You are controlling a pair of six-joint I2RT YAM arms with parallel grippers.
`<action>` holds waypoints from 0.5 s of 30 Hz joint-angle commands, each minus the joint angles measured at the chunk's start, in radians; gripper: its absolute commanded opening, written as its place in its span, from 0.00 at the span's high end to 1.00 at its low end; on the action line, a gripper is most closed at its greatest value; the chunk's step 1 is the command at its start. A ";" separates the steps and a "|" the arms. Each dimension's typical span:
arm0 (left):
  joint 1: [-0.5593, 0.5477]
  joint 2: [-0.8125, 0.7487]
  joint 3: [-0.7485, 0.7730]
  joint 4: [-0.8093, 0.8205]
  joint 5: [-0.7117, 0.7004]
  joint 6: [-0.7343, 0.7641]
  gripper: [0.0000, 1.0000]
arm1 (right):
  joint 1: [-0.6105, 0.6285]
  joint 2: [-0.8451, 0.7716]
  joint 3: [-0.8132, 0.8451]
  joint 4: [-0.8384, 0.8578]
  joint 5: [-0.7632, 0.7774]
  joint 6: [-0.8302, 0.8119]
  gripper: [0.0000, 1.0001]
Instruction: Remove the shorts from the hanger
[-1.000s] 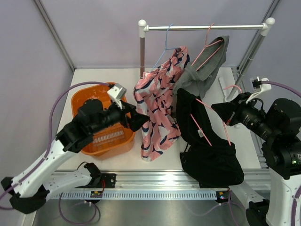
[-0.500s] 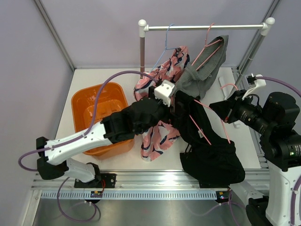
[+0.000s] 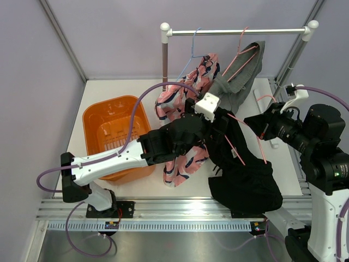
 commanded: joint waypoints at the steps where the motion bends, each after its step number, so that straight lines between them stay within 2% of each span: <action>1: -0.003 0.003 0.031 0.115 -0.024 -0.006 0.02 | 0.000 -0.003 0.022 0.018 0.021 -0.003 1.00; 10: -0.013 -0.064 -0.052 0.203 -0.004 -0.011 0.02 | 0.000 -0.007 -0.001 0.020 0.049 -0.009 1.00; 15: -0.013 0.012 0.039 0.121 -0.030 -0.009 0.02 | 0.000 -0.012 0.010 0.023 0.044 -0.002 1.00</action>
